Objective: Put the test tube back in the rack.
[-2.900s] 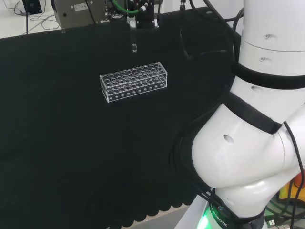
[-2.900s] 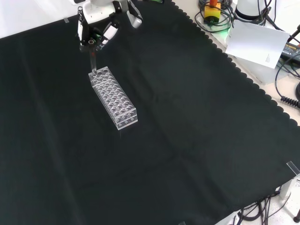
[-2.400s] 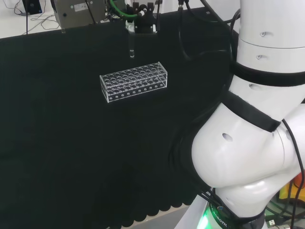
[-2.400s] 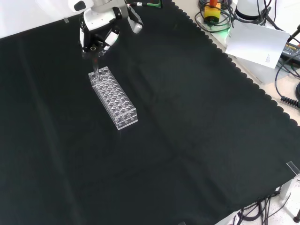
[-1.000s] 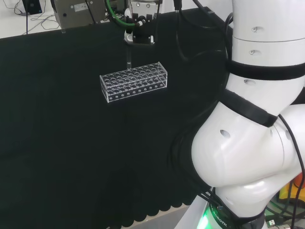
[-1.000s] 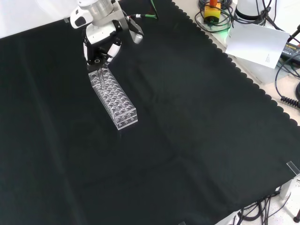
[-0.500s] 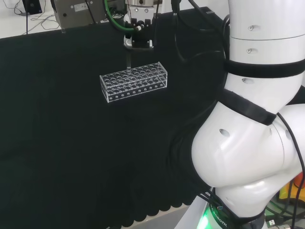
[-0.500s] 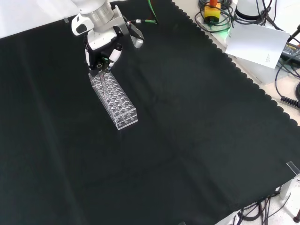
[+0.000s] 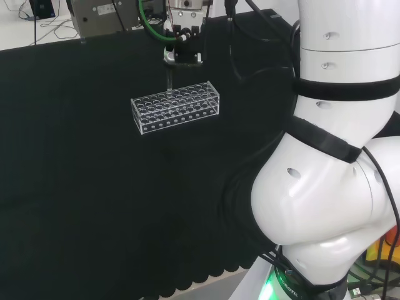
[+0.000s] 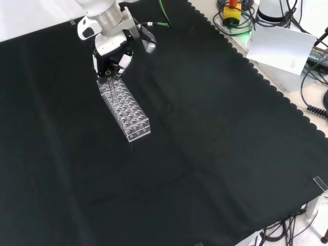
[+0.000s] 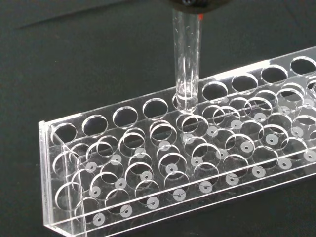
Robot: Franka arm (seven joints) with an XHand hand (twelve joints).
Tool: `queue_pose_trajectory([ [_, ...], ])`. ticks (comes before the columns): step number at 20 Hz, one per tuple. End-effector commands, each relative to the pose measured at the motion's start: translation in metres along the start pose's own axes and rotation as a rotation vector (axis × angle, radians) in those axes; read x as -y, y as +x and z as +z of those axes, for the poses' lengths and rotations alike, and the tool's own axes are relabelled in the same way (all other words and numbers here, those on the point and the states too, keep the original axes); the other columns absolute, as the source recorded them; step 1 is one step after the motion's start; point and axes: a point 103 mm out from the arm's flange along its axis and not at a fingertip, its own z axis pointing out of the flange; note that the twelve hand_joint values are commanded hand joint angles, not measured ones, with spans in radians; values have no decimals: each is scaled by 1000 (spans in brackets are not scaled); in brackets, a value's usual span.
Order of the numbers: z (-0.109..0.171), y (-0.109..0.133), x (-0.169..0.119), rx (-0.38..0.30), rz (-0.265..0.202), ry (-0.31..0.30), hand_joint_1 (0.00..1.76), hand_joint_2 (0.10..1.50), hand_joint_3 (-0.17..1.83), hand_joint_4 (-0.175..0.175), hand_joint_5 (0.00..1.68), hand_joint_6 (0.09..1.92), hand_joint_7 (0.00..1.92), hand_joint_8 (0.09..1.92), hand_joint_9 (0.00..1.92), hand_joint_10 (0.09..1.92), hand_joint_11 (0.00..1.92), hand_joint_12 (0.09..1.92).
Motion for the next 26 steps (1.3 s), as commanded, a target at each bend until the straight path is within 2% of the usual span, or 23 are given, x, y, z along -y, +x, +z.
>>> queue_pose_trajectory([
  [1,2,-1,-2,3,6,8,1422,1078,-175,-175,1315,87,1180,952,1277,672,1375,818],
  [6,7,2,-8,10,10,31,1422,1078,-175,-175,1315,87,1180,952,1276,673,1375,818],
  [11,24,7,-20,10,4,37,1422,1078,-175,-175,1316,87,1179,953,1276,674,1374,818],
  [26,47,5,-25,13,6,80,1422,1079,-175,-175,1317,87,1178,954,1275,675,1375,819],
])
